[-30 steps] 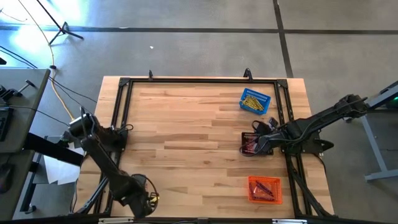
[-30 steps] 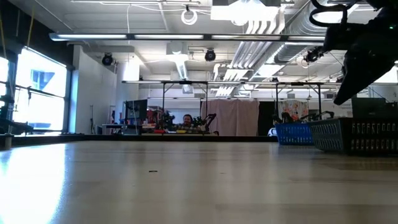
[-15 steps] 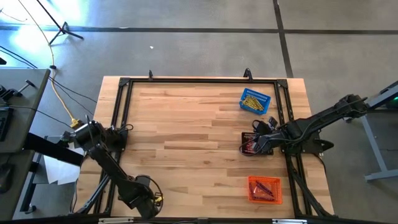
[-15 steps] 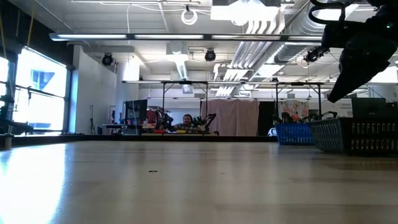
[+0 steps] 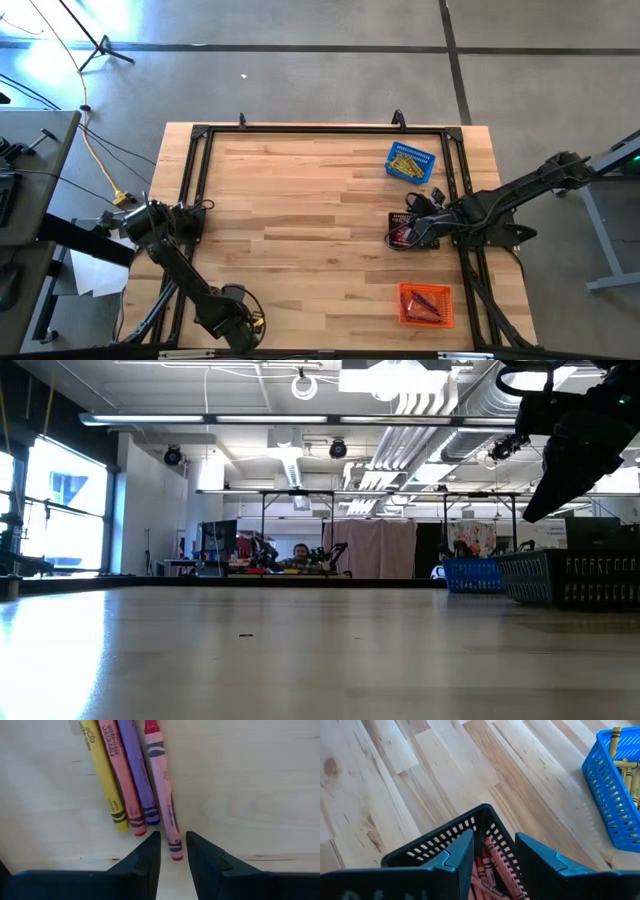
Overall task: Sort crayons
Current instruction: Put the red crayon into the black bin
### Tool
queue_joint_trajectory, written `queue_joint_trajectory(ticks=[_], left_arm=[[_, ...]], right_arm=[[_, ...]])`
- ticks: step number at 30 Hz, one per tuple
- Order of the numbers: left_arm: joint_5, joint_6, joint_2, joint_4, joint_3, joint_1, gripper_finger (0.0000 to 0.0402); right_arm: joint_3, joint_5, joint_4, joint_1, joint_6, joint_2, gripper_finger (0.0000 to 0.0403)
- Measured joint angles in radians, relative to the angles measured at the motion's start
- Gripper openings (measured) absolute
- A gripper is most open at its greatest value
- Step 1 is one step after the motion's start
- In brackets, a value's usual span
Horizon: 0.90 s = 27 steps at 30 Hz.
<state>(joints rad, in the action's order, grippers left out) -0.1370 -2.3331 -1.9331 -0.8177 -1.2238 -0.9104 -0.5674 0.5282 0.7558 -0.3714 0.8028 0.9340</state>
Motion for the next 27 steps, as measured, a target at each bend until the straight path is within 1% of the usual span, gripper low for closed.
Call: queue_joint_trajectory(ticks=[4, 10, 15, 18, 20, 22, 24, 27], left_arm=[[0.004, 0.005, 0.000, 0.003, 0.000, -0.002, 0.0069], [0.008, 0.006, 0.000, 0.022, 0.000, 0.001, 0.0009], [-0.003, 0.018, -0.001, 0.093, 0.001, 0.010, 0.0003], [0.024, 0.078, 0.013, 0.091, -0.002, 0.034, 0.0002], [0.086, 0.143, 0.036, 0.087, -0.010, 0.061, 0.0002], [0.169, 0.222, 0.065, 0.083, -0.011, 0.093, 0.0001], [0.266, 0.324, 0.096, 0.062, -0.011, 0.131, 0.0001], [0.441, 0.502, 0.146, 0.027, -0.011, 0.201, 0.0001]], right_arm=[[0.000, 0.000, -0.004, 0.000, 0.000, 0.000, 0.0132], [0.000, 0.000, -0.005, 0.000, 0.000, 0.000, 0.0132], [0.000, 0.000, -0.004, 0.000, -0.002, 0.000, 0.0132], [0.000, -0.001, -0.015, 0.000, -0.021, 0.000, 0.0132], [0.000, -0.006, -0.044, 0.000, -0.031, 0.000, 0.0132], [0.000, -0.011, -0.086, 0.000, -0.063, 0.000, 0.0132], [0.000, -0.018, -0.139, 0.000, -0.102, 0.000, 0.0132], [0.000, -0.011, -0.251, 0.007, -0.159, 0.000, 0.0132]])
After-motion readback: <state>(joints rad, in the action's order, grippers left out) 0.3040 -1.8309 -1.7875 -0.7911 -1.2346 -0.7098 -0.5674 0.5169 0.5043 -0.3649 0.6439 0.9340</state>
